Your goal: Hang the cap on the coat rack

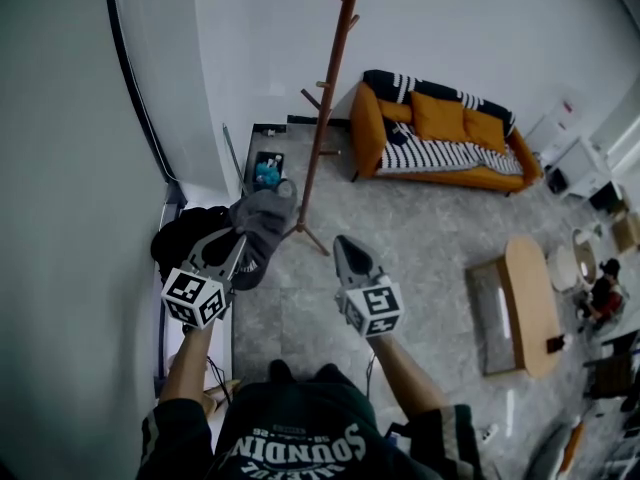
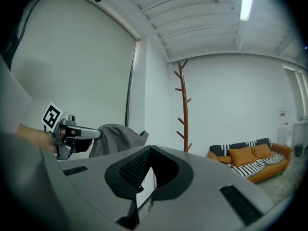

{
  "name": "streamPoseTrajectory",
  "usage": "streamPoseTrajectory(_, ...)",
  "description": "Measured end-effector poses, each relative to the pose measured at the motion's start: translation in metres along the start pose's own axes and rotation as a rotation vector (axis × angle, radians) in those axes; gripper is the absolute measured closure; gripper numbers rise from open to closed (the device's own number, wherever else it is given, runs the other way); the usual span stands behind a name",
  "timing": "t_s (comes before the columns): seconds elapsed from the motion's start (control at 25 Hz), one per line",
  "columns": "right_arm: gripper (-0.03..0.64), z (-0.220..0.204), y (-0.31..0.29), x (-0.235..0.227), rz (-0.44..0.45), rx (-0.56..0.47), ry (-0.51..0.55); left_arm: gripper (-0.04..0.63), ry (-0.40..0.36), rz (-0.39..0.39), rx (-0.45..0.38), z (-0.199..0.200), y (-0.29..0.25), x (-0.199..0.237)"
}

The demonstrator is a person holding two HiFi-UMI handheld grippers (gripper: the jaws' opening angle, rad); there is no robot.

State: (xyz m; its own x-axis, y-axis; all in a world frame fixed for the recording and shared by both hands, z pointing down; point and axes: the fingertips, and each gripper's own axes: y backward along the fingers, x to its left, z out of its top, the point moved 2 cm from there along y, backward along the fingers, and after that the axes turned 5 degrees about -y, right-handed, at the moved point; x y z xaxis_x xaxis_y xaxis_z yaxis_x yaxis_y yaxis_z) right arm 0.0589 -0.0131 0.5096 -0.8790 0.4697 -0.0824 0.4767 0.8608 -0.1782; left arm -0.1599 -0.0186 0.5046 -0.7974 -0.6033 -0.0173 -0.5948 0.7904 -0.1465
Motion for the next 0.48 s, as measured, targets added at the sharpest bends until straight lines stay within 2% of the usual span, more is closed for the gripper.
streamPoseTrajectory(0.2,0.618,0.001,-0.007,0.004,0.008,-0.025,-0.009,0.543,0.011,-0.003,-0.026,0.008,-0.007,0.013)
streamPoseTrajectory(0.4,0.618,-0.002,-0.012,-0.005,-0.013,0.020,-0.018,0.543,0.007,-0.004,-0.040,0.019,-0.019,0.026)
streamPoseTrajectory(0.48,0.618,0.002,-0.020,-0.012,-0.004,-0.016,-0.024,0.543,0.007,-0.003,-0.041,0.021,-0.028,0.030)
